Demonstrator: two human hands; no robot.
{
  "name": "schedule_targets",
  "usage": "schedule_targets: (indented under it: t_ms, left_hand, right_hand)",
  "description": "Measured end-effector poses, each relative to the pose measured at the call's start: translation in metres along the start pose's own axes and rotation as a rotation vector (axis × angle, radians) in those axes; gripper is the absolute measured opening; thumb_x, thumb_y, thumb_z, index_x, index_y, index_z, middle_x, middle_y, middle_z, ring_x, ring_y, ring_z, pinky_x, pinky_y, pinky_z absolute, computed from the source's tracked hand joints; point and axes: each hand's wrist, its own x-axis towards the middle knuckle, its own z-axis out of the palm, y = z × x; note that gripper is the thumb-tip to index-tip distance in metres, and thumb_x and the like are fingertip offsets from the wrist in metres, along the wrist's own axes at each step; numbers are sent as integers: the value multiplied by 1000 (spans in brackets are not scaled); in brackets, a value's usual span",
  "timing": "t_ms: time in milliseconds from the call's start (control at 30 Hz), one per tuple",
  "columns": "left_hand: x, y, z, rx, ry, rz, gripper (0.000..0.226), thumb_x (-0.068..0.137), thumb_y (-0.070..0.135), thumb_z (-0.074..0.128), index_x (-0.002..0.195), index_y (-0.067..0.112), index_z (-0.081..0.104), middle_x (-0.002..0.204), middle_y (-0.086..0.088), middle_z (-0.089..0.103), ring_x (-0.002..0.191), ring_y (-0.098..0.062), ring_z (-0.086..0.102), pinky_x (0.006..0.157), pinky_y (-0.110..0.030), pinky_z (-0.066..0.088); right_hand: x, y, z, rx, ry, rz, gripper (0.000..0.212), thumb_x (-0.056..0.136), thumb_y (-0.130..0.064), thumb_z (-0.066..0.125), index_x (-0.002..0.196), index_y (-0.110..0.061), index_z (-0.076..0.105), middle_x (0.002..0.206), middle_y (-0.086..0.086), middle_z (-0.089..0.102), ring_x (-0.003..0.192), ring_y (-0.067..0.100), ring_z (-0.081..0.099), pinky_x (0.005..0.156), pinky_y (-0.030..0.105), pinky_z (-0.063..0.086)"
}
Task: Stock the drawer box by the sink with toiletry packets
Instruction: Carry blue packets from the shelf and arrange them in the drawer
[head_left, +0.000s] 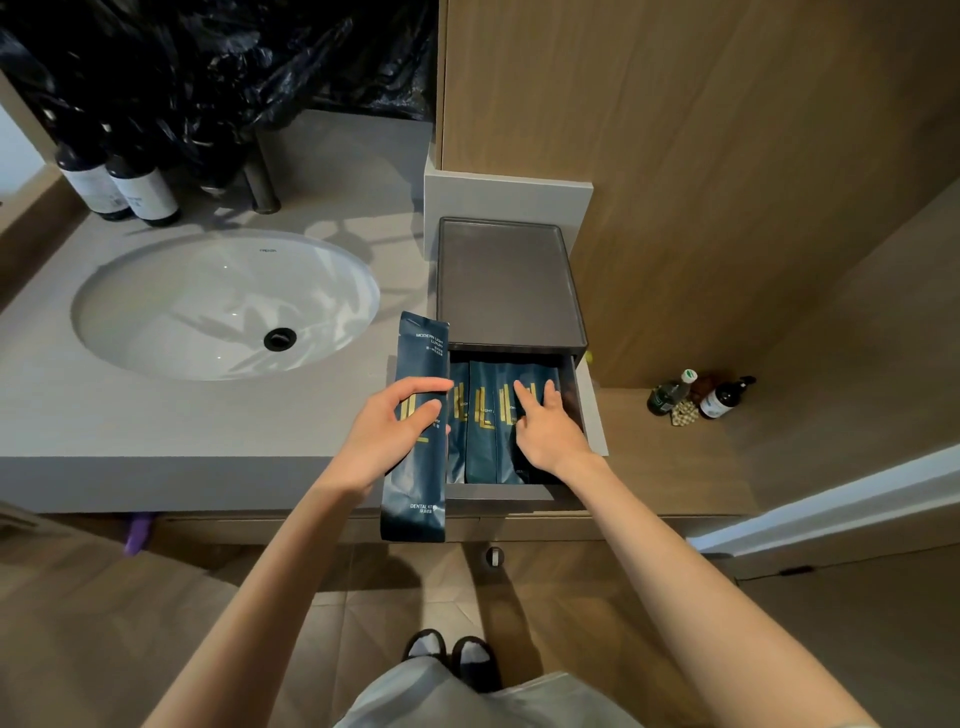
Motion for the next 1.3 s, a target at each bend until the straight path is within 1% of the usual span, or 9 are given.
schedule_targets:
  t_ms: [200,333,433,500,600,700,833,967,1300]
  left_hand:
    - [4,5,15,19,-8,9,30,95,11,49,117,28,60,123,14,54,118,-2,45,83,-4,33]
    - [7,4,24,-17,-6,12,42,95,8,49,132,25,43,138,12,40,124,-1,34,83,3,32]
    - [9,3,33,-238,-5,-95,61,91,25,57,137,44,22,150,3,33,135,-14,36,112,-32,31]
    - [11,7,41,-427,18,-188,67,94,22,54,141,44,12,146,-5,40,130,-22,45,111,-47,35]
    - [12,14,55,-614,-5,-228,63,97,10,46,147,31,13,139,-9,47,122,-22,53,107,-45,40]
    - [14,17,63,-703,-54,-241,62,97,8,45,147,31,16,139,-10,49,123,-24,53,107,-45,41]
    - [13,22,65,-452,-67,-164,54,99,19,44,146,29,19,129,-3,56,115,-14,57,101,-34,45]
    - [14,2,51,57,198,-54,48,92,41,43,138,39,30,128,5,53,114,-22,53,102,-46,41]
    - [7,-22,44,49,43,-224,49,100,16,40,148,17,29,151,-7,36,139,-18,33,115,-36,28]
  right_hand:
    - [-14,-4,-11,121,85,-64,58,101,-14,39,154,-20,16,162,14,-1,150,31,2,117,35,23]
    - [-36,-7,-32,432,329,-176,36,99,-20,47,134,-18,53,138,5,54,125,19,52,108,35,41]
    - [-55,-7,-45,707,240,-161,14,95,-26,53,104,-25,64,99,-1,71,89,14,66,86,33,55]
    - [-66,-7,-50,827,109,-141,10,94,-27,56,94,-20,64,88,1,71,77,15,66,80,34,57]
    - [-73,-7,-49,874,-56,-121,18,91,-30,61,98,-14,63,72,-6,68,67,10,63,74,33,59]
    - [-76,-7,-51,836,8,-121,15,88,-25,67,97,-13,64,60,-10,65,62,6,63,65,26,56]
    - [-80,2,-56,931,14,-49,19,88,-17,67,102,-5,66,83,16,73,74,22,66,67,29,58]
    - [-88,22,-69,950,-70,-18,16,90,-11,64,103,-2,69,61,-2,67,60,8,60,56,19,53]
    - [-78,30,-57,875,-165,94,21,89,-11,65,109,-5,69,74,4,68,61,7,60,55,19,51]
